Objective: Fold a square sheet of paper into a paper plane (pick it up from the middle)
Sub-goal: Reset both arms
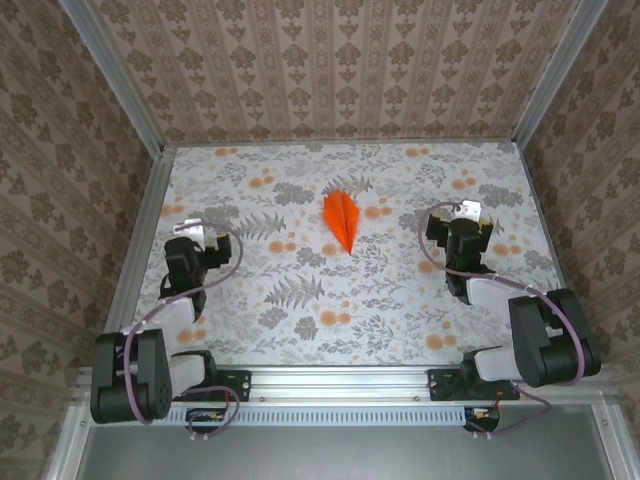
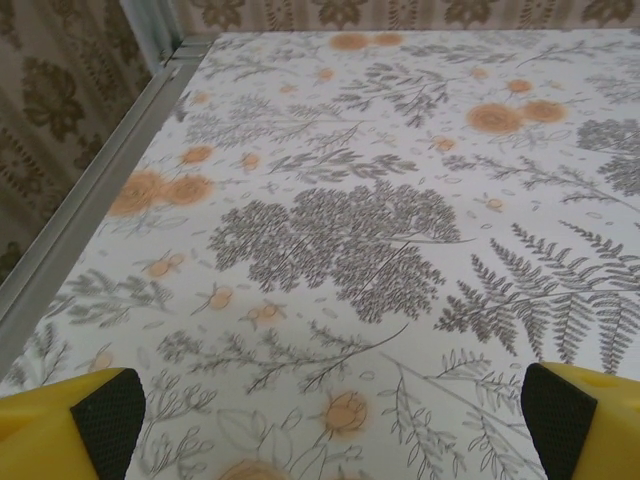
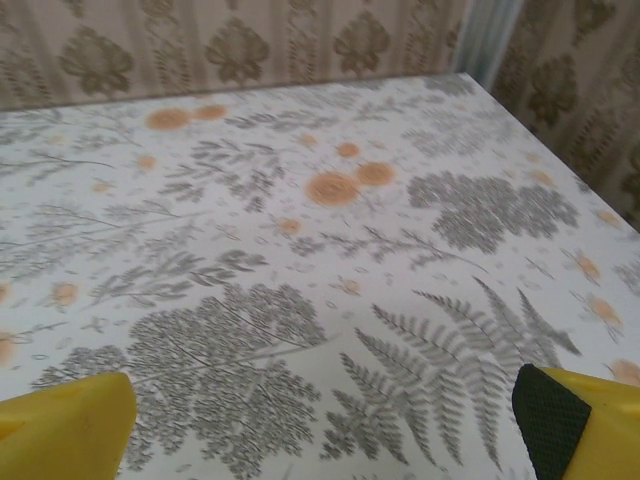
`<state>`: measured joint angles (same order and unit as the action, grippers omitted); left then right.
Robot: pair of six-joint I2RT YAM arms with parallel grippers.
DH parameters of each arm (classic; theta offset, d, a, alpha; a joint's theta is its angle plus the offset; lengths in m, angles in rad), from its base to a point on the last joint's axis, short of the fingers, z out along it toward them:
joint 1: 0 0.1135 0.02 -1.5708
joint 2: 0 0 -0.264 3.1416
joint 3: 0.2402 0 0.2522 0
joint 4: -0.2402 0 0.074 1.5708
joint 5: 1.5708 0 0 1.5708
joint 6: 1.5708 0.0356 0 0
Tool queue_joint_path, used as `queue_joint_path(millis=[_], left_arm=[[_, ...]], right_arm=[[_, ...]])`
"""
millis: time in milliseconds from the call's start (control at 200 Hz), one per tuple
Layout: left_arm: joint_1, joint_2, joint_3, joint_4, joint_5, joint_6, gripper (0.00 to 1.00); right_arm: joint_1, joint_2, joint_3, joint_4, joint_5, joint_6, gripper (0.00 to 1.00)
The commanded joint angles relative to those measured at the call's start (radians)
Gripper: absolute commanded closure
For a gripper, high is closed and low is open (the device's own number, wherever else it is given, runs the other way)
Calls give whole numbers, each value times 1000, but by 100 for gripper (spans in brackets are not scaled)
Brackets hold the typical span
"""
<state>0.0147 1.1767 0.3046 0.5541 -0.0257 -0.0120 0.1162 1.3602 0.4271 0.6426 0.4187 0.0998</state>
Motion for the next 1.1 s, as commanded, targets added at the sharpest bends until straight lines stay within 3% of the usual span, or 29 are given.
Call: queue_joint_path(millis=[0, 245, 360, 600, 640, 1095], left_arm=[[22, 54, 1, 146, 87, 28, 0], [49, 197, 31, 264, 152, 12, 0], [48, 248, 37, 302, 133, 4, 0], [6, 346, 95, 284, 95, 42, 0], [-13, 339, 119, 225, 74, 59, 0], [-30, 342, 123, 224, 33, 67, 0]], right_arm=[[-5, 23, -40, 168, -92, -81, 0], [-44, 146, -77, 330, -188, -74, 0], [-53, 202, -87, 404, -191, -69, 0], [-56, 195, -56, 330, -173, -53, 0], [-56, 196, -55, 330, -172, -54, 0], [-58, 196, -56, 330, -174, -52, 0]])
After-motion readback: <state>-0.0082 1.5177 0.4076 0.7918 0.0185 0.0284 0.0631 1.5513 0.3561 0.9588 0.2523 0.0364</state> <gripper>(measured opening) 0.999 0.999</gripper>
